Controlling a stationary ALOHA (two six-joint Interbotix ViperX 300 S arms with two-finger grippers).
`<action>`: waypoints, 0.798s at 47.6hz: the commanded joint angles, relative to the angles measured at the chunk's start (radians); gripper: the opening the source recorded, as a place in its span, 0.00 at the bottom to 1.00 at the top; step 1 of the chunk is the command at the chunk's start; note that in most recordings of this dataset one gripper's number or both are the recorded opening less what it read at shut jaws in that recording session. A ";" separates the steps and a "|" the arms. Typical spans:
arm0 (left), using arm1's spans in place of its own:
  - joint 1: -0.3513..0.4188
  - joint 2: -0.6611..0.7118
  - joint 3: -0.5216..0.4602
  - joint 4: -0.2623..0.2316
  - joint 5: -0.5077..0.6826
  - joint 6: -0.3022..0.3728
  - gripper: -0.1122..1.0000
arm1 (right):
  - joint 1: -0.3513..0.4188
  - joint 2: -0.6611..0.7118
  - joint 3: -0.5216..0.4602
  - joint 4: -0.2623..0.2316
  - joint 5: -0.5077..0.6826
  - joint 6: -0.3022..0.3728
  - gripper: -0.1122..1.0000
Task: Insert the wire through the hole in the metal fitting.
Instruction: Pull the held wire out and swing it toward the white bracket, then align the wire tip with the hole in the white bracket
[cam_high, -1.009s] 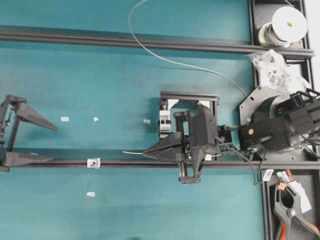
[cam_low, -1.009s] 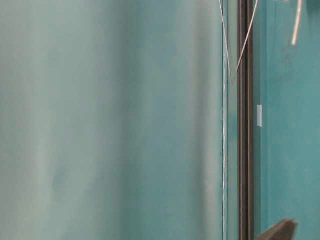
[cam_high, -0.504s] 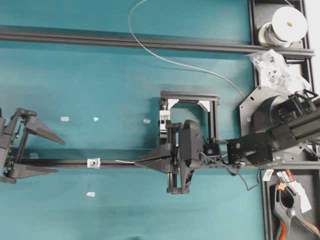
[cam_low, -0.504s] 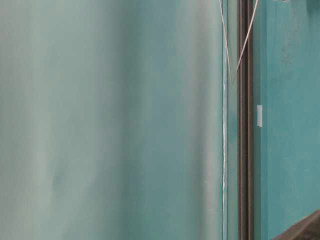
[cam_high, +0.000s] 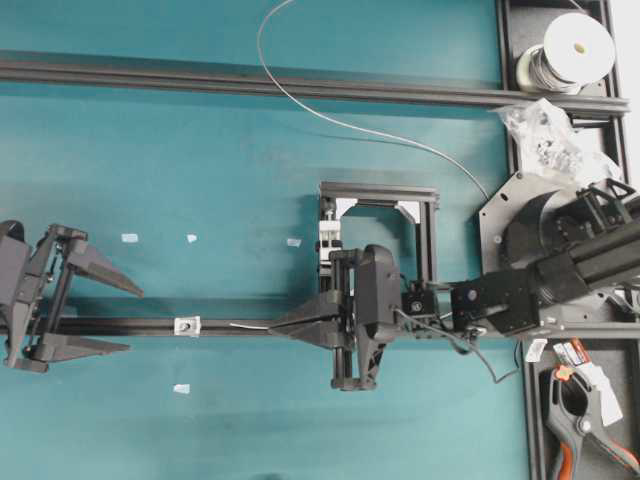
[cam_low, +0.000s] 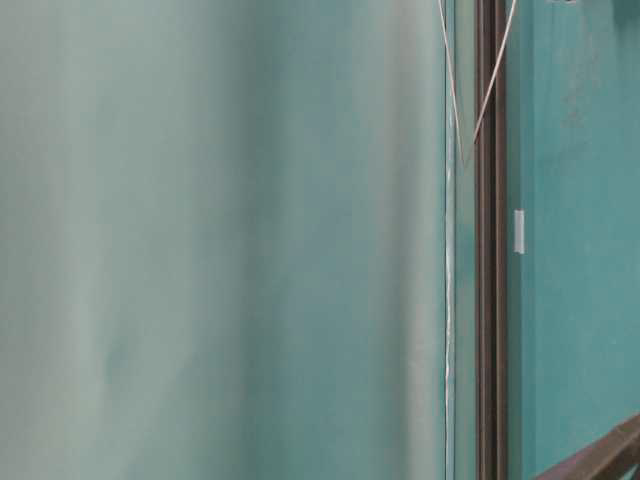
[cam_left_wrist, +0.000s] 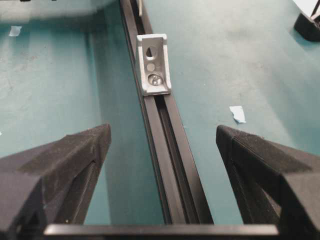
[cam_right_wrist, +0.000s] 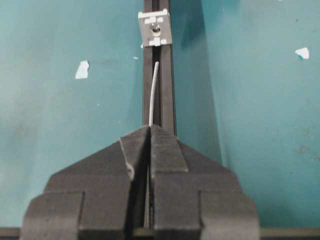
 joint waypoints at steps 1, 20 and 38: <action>-0.003 -0.012 -0.008 -0.003 -0.009 -0.002 0.79 | 0.006 -0.006 -0.017 0.002 -0.005 0.000 0.10; -0.003 -0.015 -0.008 -0.003 -0.009 -0.002 0.79 | 0.006 -0.003 -0.017 0.002 -0.008 0.002 0.10; -0.003 -0.018 -0.008 -0.002 -0.009 -0.002 0.79 | 0.017 0.017 -0.023 0.002 -0.015 0.000 0.10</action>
